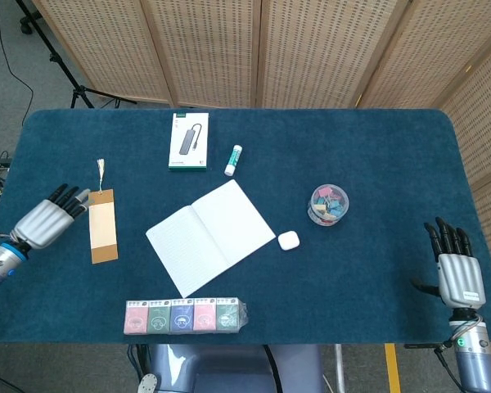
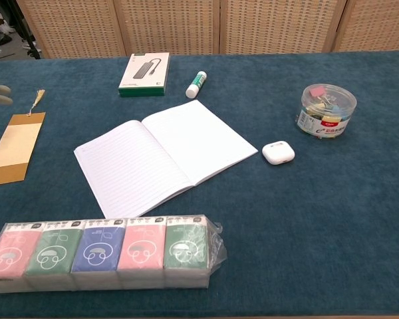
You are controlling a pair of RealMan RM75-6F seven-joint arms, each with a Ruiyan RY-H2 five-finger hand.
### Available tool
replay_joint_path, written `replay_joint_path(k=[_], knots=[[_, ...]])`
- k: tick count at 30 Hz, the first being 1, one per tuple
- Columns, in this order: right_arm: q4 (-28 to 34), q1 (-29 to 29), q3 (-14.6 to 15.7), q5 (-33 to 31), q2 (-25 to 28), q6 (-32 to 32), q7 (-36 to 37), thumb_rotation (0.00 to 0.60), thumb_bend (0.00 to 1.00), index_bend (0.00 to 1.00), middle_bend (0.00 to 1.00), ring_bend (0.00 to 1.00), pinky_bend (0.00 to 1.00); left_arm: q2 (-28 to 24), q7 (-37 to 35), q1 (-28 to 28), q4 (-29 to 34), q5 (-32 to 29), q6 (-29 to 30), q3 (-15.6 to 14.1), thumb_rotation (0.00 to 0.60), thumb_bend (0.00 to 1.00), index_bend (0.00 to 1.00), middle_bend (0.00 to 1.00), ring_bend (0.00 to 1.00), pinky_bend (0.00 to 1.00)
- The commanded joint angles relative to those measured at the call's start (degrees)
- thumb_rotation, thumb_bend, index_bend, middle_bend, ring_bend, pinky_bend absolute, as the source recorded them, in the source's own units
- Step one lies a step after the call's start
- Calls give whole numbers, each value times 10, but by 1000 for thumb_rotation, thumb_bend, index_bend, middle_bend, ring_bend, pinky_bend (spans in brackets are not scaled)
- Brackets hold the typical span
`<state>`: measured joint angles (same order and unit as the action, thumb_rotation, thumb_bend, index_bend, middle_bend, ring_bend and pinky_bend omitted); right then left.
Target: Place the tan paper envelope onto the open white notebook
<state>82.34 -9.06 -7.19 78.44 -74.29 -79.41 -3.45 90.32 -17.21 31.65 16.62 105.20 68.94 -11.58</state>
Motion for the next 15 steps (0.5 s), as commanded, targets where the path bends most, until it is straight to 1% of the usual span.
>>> replay_joint_path(k=[1, 8, 13, 15], knots=[[-1, 0, -1, -2, -1, 1, -1, 600, 0, 0, 0, 0, 0, 38, -24, 6, -45, 29, 21, -27, 600, 0, 13, 0, 0, 103], [-3, 1, -6, -11, 0, 2, 0, 600, 0, 0, 0, 0, 0, 58, -32, 21, -76, 37, 28, -39, 600, 0, 13, 0, 0, 103], [-4, 1, -6, -14, -1, 3, 0, 600, 0, 0, 0, 0, 0, 67, -31, 30, -83, 36, 29, -41, 600, 0, 13, 0, 0, 103], [-5, 1, -6, -14, -1, 3, 0, 600, 0, 0, 0, 0, 0, 69, -27, 33, -86, 39, 24, -46, 600, 0, 14, 0, 0, 103]])
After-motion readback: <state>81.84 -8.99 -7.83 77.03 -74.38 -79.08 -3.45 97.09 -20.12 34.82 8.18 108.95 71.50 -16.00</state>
